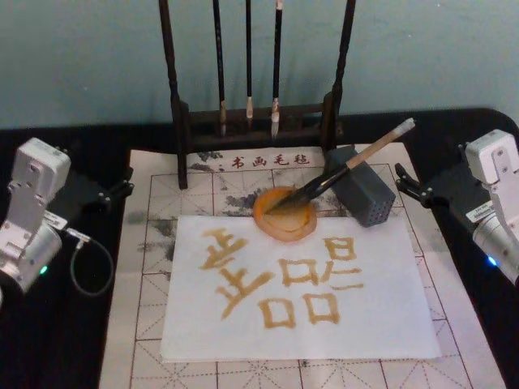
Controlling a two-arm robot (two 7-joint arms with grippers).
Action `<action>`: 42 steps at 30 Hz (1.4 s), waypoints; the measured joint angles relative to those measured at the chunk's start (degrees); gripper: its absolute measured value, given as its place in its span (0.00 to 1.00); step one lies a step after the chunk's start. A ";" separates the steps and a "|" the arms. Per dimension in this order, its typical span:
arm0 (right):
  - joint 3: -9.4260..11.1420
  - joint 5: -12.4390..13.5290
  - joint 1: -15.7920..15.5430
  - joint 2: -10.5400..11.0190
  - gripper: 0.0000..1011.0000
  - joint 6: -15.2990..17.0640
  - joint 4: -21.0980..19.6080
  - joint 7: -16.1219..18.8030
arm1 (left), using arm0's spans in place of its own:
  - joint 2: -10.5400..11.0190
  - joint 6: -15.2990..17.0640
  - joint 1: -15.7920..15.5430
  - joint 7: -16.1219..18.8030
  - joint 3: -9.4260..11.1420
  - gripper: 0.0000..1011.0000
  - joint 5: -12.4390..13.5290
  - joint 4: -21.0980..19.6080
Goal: Pick up the brush from the inkstone, write on the paper, then place the brush back to its original position.
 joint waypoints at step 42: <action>9.16 19.66 -3.75 -2.78 0.99 11.52 -4.65 14.02 | 0.00 0.00 0.00 0.00 0.00 0.99 0.00 0.00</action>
